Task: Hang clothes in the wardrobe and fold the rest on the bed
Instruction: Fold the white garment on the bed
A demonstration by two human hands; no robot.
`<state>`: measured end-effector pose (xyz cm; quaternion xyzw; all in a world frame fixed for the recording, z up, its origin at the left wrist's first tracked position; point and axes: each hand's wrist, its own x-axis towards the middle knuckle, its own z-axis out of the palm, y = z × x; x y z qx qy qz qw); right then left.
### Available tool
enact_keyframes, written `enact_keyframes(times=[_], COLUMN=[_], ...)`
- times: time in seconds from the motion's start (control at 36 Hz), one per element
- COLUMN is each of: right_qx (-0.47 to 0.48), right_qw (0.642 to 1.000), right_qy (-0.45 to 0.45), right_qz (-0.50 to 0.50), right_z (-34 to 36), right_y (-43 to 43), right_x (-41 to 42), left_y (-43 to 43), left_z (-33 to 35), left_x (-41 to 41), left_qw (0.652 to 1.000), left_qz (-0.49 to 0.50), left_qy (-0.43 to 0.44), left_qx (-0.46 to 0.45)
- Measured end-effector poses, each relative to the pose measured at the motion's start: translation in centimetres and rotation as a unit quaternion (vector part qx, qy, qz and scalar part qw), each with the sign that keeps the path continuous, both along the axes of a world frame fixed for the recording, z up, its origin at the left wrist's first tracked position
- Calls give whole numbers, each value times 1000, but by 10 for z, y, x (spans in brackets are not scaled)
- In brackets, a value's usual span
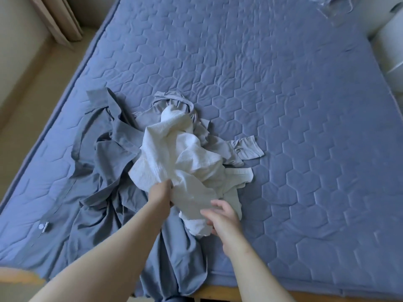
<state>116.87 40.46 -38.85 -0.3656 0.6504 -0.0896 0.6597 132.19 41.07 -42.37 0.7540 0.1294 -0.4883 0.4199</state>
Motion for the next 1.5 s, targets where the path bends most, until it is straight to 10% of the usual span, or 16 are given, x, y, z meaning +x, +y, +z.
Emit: enact_keyframes(times=[0.31, 0.47, 0.69, 0.83, 1.03, 1.22, 1.5], right_qx=[-255, -368, -262, -221, -186, -216, -331], right_qw=[949, 922, 958, 952, 921, 917, 924], right_qy=[-14, -41, -116, -193, -299, -257, -80], right_qz=[183, 111, 21, -85, -164, -216, -175], right_z=[72, 99, 141, 160, 188, 184, 168], right_y=[-39, -52, -99, -119, -150, -179, -191], right_x=[-5, -43, -140, -184, -216, -245, -248], left_y=[-40, -47, -57, -65, -74, -99, -124], left_z=[145, 203, 228, 202, 157, 177, 262], left_x=[-36, -93, -156, -181, -226, -236, -216], left_qw=[963, 924, 872, 813, 815, 748, 907], left_qz=[-170, -240, -269, -348, -461, -481, -232], left_qy=[-123, -176, -218, -380, -270, -447, -260], left_qx=[-170, -239, -347, -272, -224, -101, -237])
